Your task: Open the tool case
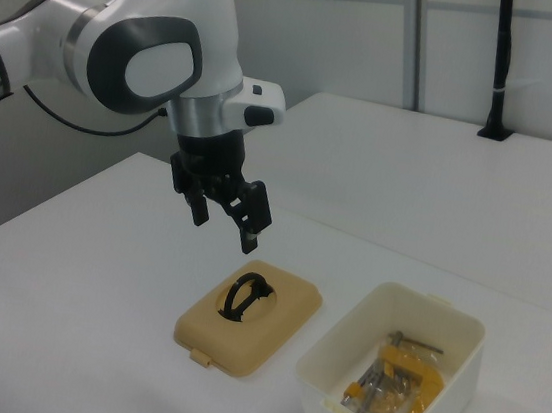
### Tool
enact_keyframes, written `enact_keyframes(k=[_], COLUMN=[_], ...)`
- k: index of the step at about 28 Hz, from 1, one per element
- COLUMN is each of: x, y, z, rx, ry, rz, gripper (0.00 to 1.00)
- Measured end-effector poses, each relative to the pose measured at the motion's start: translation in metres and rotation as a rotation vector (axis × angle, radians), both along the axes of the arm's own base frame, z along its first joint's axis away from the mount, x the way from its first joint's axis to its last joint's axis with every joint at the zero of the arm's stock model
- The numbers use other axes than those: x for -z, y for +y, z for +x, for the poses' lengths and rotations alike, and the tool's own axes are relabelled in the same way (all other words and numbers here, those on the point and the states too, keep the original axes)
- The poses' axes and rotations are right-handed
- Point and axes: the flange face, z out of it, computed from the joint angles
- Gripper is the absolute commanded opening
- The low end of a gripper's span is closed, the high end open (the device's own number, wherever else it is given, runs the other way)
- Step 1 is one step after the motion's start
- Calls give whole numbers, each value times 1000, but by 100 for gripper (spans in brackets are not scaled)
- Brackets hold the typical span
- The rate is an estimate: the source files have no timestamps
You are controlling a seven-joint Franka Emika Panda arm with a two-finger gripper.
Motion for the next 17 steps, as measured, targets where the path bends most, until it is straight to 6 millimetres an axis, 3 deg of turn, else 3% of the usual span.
enact_keyframes(k=[17], x=[3], y=[-4], z=[1], rx=[1], ry=[5], rz=[0], gripper=[100])
